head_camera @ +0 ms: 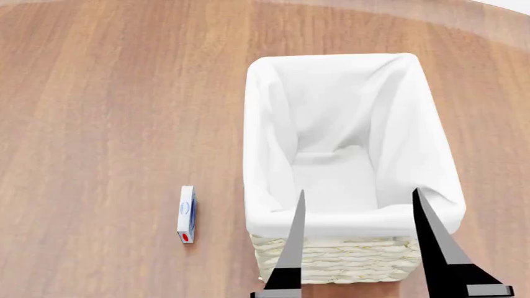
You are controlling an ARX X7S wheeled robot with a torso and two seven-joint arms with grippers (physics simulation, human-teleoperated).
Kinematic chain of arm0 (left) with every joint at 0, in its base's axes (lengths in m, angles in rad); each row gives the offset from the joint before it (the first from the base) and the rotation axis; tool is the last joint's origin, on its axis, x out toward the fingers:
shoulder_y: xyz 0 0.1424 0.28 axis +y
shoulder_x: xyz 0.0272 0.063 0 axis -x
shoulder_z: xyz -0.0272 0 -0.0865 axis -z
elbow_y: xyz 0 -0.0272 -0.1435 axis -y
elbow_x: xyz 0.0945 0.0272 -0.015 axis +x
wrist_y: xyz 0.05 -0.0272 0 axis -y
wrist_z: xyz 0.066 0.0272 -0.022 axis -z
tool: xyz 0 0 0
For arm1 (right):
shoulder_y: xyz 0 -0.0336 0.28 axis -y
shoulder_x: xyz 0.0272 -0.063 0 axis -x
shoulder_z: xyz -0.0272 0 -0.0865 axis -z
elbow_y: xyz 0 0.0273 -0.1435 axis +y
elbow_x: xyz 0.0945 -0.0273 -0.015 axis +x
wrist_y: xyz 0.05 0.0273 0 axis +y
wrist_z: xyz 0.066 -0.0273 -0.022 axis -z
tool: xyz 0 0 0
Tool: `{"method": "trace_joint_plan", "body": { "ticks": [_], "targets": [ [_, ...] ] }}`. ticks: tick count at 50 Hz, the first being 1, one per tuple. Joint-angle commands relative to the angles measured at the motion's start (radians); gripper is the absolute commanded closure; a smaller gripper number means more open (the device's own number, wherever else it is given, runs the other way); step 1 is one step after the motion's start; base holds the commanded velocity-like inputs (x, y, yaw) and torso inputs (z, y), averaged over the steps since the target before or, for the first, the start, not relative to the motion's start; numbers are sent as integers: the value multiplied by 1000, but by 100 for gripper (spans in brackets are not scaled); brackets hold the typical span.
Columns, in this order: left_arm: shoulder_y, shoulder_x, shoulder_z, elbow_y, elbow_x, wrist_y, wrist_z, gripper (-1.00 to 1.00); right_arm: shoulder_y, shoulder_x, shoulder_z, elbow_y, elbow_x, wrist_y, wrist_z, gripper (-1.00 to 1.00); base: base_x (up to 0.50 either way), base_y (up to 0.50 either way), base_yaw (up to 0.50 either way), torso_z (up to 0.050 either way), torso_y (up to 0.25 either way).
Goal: Pick up the ketchup, and put it in the basket.
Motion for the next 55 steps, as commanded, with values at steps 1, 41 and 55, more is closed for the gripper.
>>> {"method": "trace_joint_plan", "body": {
  "ticks": [1, 41, 55],
  "targets": [
    [-10, 26, -57, -19, -1, 11, -9, 100, 7, -19, 17, 17, -19, -12, -30, -100, 0, 0, 0, 0, 0],
    [116, -177, 24, 621, -88, -27, 135, 100, 11, -2, 19, 4, -3, -11, -7, -100, 0, 0, 0, 0, 0],
    [24, -372, 57, 770, -216, -167, 78, 100, 13, 6, 20, 1, 3, -15, -1, -100, 0, 0, 0, 0, 0]
  ]
}}
